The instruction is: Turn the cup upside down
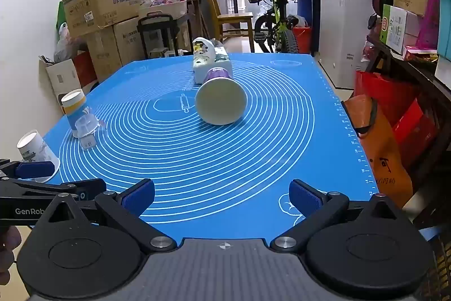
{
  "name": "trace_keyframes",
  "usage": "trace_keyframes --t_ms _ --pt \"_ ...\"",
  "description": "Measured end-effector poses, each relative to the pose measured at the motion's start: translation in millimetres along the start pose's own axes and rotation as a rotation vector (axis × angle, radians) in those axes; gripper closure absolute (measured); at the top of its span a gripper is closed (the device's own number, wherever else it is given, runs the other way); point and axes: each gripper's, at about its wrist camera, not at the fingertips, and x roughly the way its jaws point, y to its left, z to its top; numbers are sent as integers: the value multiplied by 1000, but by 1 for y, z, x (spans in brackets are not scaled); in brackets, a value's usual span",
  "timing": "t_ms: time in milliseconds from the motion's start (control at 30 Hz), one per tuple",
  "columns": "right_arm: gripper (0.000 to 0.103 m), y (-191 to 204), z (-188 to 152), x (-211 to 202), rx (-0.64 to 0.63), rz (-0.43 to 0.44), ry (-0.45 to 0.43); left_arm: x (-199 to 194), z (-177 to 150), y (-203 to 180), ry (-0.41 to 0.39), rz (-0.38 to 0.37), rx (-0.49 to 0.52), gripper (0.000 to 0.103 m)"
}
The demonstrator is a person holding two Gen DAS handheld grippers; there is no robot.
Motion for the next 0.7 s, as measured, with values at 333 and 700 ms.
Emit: trace_keyframes --t_ms 333,700 --pt "2 -3 -1 3 1 -7 5 0 -3 -5 -2 8 14 8" --pt "2 -2 -3 2 2 -8 12 1 0 -1 4 4 17 8"
